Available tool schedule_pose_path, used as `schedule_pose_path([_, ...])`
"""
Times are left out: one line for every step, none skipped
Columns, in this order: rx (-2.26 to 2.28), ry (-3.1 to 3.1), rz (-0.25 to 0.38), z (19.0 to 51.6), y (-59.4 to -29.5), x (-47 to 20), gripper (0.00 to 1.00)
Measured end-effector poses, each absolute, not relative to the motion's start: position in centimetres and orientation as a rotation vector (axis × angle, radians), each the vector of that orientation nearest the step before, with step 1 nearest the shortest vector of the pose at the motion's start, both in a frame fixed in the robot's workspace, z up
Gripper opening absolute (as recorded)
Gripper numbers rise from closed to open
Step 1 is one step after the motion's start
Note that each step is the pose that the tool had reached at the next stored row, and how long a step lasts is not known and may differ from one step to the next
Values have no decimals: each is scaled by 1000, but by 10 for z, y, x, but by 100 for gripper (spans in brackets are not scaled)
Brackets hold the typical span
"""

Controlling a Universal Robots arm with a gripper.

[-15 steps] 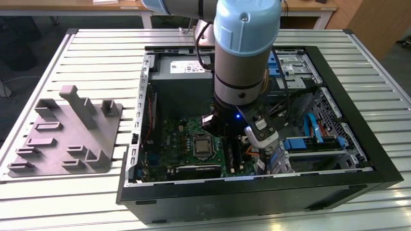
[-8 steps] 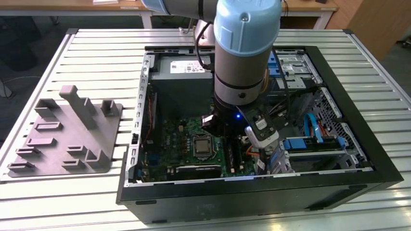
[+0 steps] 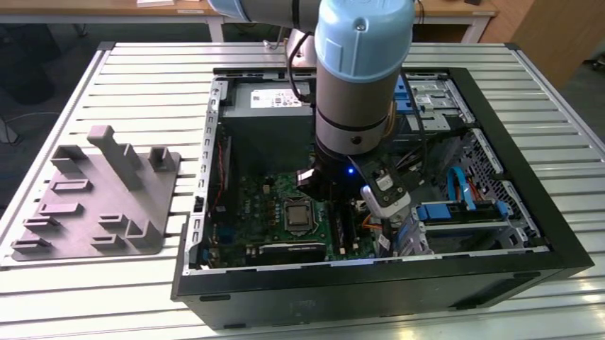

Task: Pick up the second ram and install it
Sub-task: 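Insert the second ram into the second slot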

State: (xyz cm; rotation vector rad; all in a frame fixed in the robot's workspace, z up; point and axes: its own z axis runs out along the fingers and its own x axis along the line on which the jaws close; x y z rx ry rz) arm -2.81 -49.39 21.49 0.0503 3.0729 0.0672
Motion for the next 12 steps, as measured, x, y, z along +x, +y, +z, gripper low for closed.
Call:
schedule_pose_path([50, 3073, 67, 215, -494, -28, 14])
schedule_pose_path([50, 3073, 67, 215, -494, -28, 14])
schedule_pose_path([50, 3073, 67, 215, -494, -28, 14])
schedule_pose_path([50, 3073, 67, 215, -494, -28, 14])
schedule_pose_path([50, 3073, 67, 214, -494, -28, 14])
schedule_pose_path([50, 3073, 67, 214, -494, -28, 14])
schedule_pose_path([50, 3073, 67, 213, -494, -28, 14])
schedule_pose_path([50, 3073, 67, 213, -494, -28, 14])
schedule_pose_path([50, 3073, 67, 212, -494, -28, 14])
schedule_pose_path([50, 3073, 67, 212, -494, -28, 14])
schedule_pose_path([50, 3074, 66, 211, -494, -28, 14])
schedule_pose_path([50, 3074, 66, 211, -494, -28, 14])
